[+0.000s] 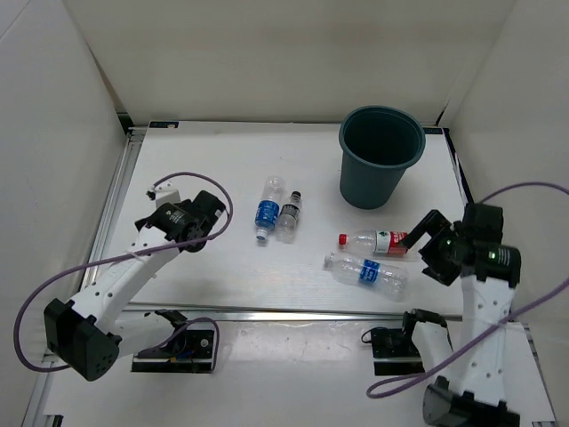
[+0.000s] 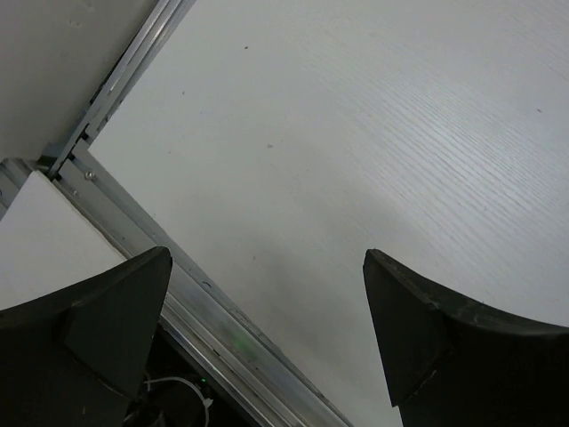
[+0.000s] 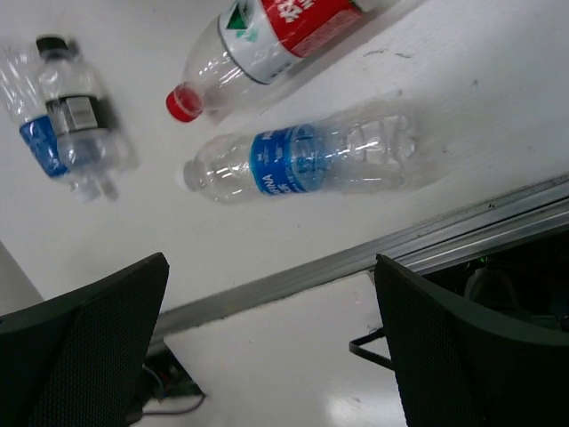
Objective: Put the plastic bottles in the bin
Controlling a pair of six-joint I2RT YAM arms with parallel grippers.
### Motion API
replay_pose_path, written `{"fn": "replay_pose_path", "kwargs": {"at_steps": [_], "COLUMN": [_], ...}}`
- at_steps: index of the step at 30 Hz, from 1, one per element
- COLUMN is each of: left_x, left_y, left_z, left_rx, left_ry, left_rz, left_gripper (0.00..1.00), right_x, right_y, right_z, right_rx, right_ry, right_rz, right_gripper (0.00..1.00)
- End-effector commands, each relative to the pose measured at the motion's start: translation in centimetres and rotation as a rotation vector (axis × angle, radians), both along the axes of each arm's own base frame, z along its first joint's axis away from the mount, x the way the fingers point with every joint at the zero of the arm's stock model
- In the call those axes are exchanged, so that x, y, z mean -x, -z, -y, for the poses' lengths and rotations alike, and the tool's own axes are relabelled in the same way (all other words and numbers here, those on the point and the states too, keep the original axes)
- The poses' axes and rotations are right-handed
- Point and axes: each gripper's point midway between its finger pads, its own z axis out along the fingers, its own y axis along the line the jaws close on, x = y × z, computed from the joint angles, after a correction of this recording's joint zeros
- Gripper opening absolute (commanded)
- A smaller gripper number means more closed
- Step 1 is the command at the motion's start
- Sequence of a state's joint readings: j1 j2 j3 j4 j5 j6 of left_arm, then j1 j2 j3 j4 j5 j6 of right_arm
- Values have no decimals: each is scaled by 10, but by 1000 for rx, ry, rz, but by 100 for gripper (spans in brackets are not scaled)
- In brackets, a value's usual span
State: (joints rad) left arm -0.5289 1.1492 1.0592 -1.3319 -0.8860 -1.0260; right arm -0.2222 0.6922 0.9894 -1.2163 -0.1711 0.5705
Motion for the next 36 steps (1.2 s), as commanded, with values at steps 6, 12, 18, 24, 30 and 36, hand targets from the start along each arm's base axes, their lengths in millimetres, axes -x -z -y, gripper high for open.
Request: {"fn": "replay_pose_path", "kwargs": {"at_steps": [6,12,18,24,30,36], "left_x": [-14,-24,-27,-27,-26,-23], "left_y": [-8,-17,-12,3,15,23], "left_z": [21,22,23,23,23,22], "left_rx": [-15,-37,-59,-64,-61,-70], "left_ry": [221,259,261,257,256,252], "left_rz": [81,139,124,108,90,68], "left_gripper": [100,100,100,100,100,100], "right_x": [-53,-78,-100,-128,-130,-123], "right_y": [-53,-40,19,42,86,124], "right_z": [-16,-37,-63,-68,-64,-53], "right_rx": [267,842,1136,1159,1086,1002], "right_ry": [-440,-804,-1081,-1106,-1155,-1171], "right_rz": [26,-26,15,62,-1,-65], "right_gripper": [100,100,100,100,100,100]}}
